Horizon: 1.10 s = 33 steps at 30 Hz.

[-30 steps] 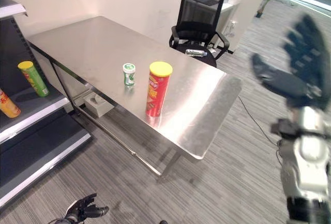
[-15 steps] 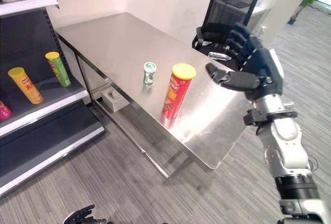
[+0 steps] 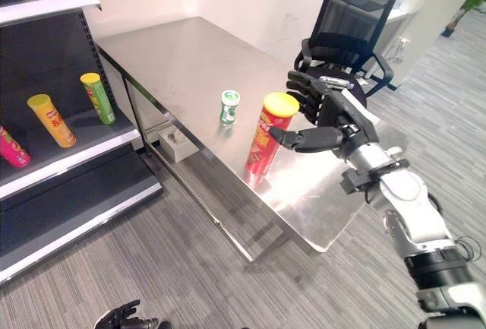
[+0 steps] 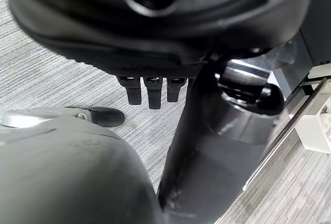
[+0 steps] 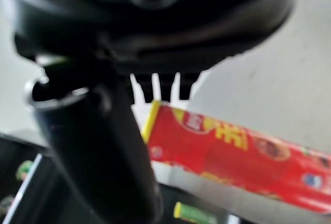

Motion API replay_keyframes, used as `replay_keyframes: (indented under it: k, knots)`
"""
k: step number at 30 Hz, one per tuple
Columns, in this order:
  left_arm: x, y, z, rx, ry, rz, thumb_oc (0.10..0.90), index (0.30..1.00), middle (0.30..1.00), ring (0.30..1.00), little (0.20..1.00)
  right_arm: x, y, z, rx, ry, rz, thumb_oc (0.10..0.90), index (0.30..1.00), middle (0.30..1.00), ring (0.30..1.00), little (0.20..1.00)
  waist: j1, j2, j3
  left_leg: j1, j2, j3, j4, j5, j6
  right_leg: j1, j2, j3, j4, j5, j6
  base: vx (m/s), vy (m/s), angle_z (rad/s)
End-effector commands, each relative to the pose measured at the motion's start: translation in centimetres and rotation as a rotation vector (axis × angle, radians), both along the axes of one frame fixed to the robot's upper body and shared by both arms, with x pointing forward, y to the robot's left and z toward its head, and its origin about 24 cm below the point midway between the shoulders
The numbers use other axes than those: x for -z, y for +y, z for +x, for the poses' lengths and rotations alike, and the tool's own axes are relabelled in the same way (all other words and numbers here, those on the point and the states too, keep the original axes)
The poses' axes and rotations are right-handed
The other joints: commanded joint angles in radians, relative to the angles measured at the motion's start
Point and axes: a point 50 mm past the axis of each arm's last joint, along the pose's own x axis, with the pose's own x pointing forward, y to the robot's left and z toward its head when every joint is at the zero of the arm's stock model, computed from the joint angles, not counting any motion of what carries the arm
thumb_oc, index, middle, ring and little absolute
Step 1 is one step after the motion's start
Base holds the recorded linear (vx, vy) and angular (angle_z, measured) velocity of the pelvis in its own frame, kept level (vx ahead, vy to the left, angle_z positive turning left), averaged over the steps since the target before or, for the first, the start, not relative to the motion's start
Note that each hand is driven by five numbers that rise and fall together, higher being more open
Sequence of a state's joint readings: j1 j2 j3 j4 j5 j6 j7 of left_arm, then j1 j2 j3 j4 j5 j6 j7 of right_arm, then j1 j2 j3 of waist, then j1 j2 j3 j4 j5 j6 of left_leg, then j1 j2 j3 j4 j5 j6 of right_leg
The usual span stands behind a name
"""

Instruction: Put the goods on the table back onto the shelves and tidy them up.

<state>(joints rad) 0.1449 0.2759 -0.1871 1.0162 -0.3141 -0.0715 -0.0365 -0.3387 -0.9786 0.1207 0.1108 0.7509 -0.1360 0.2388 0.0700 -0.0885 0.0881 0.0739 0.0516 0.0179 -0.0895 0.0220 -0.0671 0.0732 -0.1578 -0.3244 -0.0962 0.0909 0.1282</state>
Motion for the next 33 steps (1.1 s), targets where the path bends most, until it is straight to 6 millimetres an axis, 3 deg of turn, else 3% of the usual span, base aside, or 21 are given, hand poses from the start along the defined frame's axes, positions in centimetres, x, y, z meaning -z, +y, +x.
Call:
replay_keyframes:
  k: [1,9,20,32,33]
  knots:
    - [-0.2,-1.0,1.9,0.081,-0.061,-0.015,0.8,0.9,0.9,0.9,0.9,-8.1,0.1,0.4,0.018,-0.3,-0.082,0.8,0.9,0.9,0.9,0.9,0.03,-0.003,-0.041,-0.018,-0.001,0.008,0.002,-0.008,-0.024,0.059,-0.012,-0.016,0.009,-0.023,0.066,-0.01,0.013,0.05]
    - [-0.4,-0.7,2.2,0.082,-0.068,0.0,0.8,0.9,0.9,0.9,0.9,-8.5,-0.2,1.2,0.075,-0.323,-0.06,0.8,0.9,0.9,0.9,0.9,0.043,-0.007,-0.038,-0.023,-0.003,0.0,0.002,-0.005,-0.022,0.062,-0.014,-0.023,0.009,-0.025,0.065,0.0,0.006,0.08]
    - [-0.2,-0.6,1.9,0.089,-0.05,0.003,0.8,0.9,0.9,0.9,0.9,-7.4,0.7,2.4,0.016,-0.216,-0.114,0.8,0.9,0.9,0.9,0.9,0.053,-0.015,-0.034,-0.027,-0.008,-0.007,0.002,-0.002,-0.022,0.064,-0.016,-0.032,0.009,-0.024,0.065,0.0,0.003,0.01]
    - [-0.1,-0.7,1.6,0.092,-0.04,-0.002,0.8,0.9,0.9,0.9,0.9,-6.3,0.1,2.6,0.037,-0.149,-0.169,0.8,0.9,0.9,0.9,0.9,0.055,-0.019,-0.031,-0.028,-0.01,-0.011,0.002,-0.003,-0.021,0.064,-0.017,-0.034,0.009,-0.025,0.065,0.0,0.0,0.0]
    - [-0.1,-0.7,1.6,0.091,-0.042,-0.001,0.8,0.9,0.9,0.9,0.9,-6.1,-0.1,2.8,0.049,-0.133,-0.194,0.587,0.58,0.58,0.58,0.58,0.054,-0.019,-0.03,-0.027,-0.01,-0.009,0.002,-0.003,-0.02,0.065,-0.016,-0.034,0.009,-0.025,0.065,0.0,0.0,0.0]
